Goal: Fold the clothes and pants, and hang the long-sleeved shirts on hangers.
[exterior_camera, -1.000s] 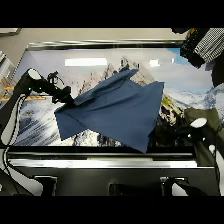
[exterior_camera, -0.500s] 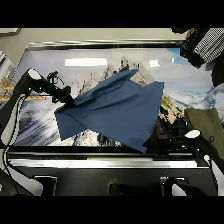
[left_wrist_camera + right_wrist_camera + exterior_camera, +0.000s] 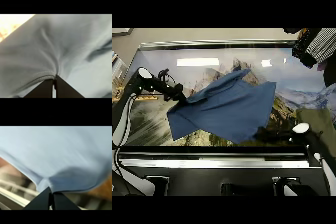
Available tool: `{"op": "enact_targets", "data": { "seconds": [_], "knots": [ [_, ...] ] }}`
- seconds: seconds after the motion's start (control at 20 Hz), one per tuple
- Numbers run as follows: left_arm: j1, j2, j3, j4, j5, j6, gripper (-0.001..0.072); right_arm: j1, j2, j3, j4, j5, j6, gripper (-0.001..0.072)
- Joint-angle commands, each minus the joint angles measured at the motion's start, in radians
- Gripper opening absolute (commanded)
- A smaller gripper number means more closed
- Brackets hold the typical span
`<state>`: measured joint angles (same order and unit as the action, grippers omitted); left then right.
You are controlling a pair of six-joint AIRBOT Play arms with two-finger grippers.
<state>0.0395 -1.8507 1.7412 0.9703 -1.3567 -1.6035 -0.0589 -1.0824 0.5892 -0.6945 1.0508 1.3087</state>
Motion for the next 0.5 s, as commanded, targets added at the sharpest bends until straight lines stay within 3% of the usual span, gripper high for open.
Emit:
{"op": "enact_targets", "data": {
  "seconds": [0.0,0.2,0.45],
  "knots": [
    [0.024,0.074,0.077,-0.089,0.002,0.015,0.0014,0.007,0.062,0.305,0.0,0.037,0.025,0.0024],
    [0.09,0.306,0.211,-0.092,0.003,-0.015,0.0013,0.006,0.14,0.798,-0.098,0.034,0.111,0.0024],
    [0.239,0.694,0.235,-0.024,0.004,-0.161,0.0013,0.006,0.261,1.266,-0.497,-0.04,0.319,0.0024]
  ]
}}
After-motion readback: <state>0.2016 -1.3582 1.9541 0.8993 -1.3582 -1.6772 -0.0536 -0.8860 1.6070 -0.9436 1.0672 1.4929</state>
